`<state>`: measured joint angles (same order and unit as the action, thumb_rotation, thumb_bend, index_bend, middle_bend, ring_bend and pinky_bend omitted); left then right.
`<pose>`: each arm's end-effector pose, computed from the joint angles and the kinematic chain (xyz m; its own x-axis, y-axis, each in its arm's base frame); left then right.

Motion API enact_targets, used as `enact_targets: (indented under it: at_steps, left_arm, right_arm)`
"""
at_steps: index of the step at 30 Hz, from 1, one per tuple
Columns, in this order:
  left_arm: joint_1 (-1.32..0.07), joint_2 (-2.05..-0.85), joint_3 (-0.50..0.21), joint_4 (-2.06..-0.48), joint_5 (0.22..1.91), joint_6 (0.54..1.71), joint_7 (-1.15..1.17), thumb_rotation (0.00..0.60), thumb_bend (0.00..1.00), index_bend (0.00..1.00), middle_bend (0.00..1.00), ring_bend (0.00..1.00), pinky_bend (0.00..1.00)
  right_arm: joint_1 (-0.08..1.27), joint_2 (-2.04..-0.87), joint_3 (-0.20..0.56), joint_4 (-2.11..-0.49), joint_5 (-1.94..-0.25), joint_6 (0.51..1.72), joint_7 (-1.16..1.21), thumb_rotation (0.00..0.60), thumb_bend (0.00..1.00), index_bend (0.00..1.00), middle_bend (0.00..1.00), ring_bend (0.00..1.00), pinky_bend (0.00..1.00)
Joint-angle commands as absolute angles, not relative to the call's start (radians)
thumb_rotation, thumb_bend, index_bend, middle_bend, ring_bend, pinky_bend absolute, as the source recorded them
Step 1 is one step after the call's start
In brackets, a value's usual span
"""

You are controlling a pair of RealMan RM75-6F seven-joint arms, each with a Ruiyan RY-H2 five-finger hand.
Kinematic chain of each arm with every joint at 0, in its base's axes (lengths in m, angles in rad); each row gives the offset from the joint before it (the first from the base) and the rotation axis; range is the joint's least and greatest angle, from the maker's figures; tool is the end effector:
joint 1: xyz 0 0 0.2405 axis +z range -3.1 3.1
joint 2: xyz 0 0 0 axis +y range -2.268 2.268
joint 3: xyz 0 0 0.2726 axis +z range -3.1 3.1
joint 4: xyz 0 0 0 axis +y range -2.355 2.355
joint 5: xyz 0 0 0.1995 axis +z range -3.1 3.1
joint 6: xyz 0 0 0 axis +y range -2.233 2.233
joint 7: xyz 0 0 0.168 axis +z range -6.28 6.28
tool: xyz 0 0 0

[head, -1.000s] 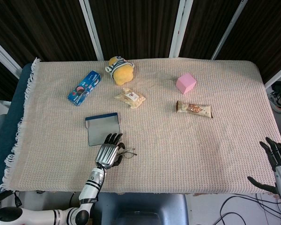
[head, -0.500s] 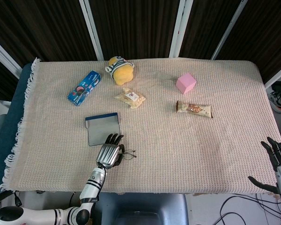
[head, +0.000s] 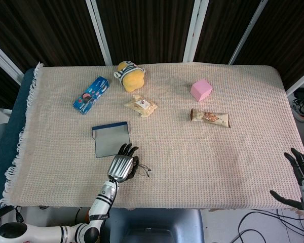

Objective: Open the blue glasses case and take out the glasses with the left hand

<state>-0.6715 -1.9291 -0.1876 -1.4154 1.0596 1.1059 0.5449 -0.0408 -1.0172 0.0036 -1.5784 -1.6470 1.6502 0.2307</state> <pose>-0.1106 0.3142 -0.1119 0.3321 0.3038 0.8930 0.9187 -0.3187 -0.2332 -0.3239 -0.1546 0.2186 0.3062 0.0506 0.9506 -0.9496 -0.0544 0.3088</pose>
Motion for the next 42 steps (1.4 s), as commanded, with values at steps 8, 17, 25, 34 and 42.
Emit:
enact_targets:
  at_steps: [8,17,25,34,42]
  left_arm:
    - [-0.706,-1.996,-0.184,-1.404,1.083,1.100,0.576,0.600,0.53,0.61,0.13,0.00,0.00]
    - [-0.733,-2.091,-0.190,-1.293,1.094,1.089,0.583,0.600,0.49,0.51,0.12,0.00,0.00]
    - [-0.731,-2.095,-0.194,-1.273,1.130,1.103,0.565,0.600,0.42,0.04,0.06,0.00,0.00]
    - [-0.652,-1.842,-0.119,-1.563,1.246,1.200,0.574,0.600,0.41,0.05,0.05,0.00,0.00]
    - [-0.472,-1.356,0.019,-1.742,1.384,1.318,0.265,0.600,0.42,0.03,0.01,0.00,0.00]
  right_arm:
    - [-0.042,-1.012,0.001,-1.574,-1.654,1.655,0.250,0.600,0.13,0.00,0.00,0.00,0.00]
    - [-0.048,-1.003,-0.001,-1.559,-1.659,1.670,0.287,0.600,0.13,0.00,0.00,0.00,0.00]
    - [-0.051,-1.003,-0.001,-1.552,-1.657,1.675,0.297,0.600,0.13,0.00,0.00,0.00,0.00]
    - [-0.040,-1.015,-0.001,-1.564,-1.653,1.648,0.241,0.600,0.13,0.00,0.00,0.00,0.00]
    - [-0.026,-1.044,0.001,-1.595,-1.636,1.604,0.128,0.600,0.13,0.00,0.00,0.00,0.00]
